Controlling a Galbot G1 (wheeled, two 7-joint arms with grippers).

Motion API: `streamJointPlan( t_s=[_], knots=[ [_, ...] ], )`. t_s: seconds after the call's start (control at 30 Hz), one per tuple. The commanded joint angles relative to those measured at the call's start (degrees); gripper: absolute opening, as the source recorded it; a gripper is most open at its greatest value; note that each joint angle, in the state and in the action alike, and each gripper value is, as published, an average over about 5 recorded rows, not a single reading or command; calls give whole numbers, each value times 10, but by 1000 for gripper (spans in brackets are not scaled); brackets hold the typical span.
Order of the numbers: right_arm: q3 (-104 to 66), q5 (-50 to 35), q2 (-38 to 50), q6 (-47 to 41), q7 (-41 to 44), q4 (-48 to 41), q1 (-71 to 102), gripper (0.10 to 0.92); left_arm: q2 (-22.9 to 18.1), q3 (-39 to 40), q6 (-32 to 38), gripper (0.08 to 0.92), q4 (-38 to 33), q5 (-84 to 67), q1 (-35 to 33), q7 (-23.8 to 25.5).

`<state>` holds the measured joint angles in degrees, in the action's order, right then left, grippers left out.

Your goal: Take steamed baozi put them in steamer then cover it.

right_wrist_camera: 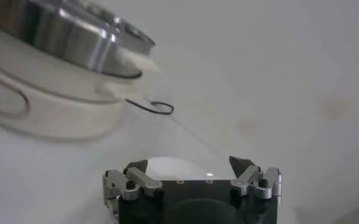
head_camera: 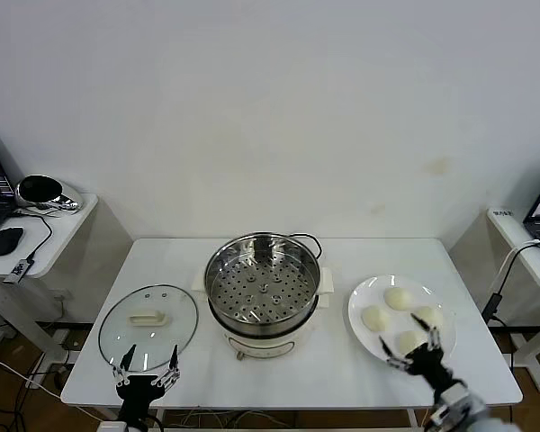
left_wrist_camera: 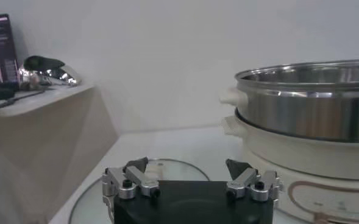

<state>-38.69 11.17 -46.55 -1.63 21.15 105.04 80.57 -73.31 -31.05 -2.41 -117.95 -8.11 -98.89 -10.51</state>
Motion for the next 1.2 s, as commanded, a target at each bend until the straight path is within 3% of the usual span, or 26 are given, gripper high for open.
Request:
streamJointPlan(
  t_s=[0.03, 0.27, 0.5, 0.87, 1.2],
  knots=[
    [77, 57, 195, -56, 147, -79, -199, 823, 4, -1, -17, 823, -3, 9, 2, 1],
    [314, 95, 219, -35, 316, -185, -456, 823, -1, -6, -38, 823, -15, 8, 6, -11],
    [556, 100, 167, 17, 417, -314, -664, 823, -1, -13, -50, 823, -19, 8, 9, -18],
    [660, 112, 26, 43, 425, -460, -741, 823, -6, -29, -62, 823, -17, 5, 17, -24],
    [686, 125, -12, 24, 430, -514, -738, 823, -11, -38, -64, 823, -19, 4, 18, -24]
  ],
)
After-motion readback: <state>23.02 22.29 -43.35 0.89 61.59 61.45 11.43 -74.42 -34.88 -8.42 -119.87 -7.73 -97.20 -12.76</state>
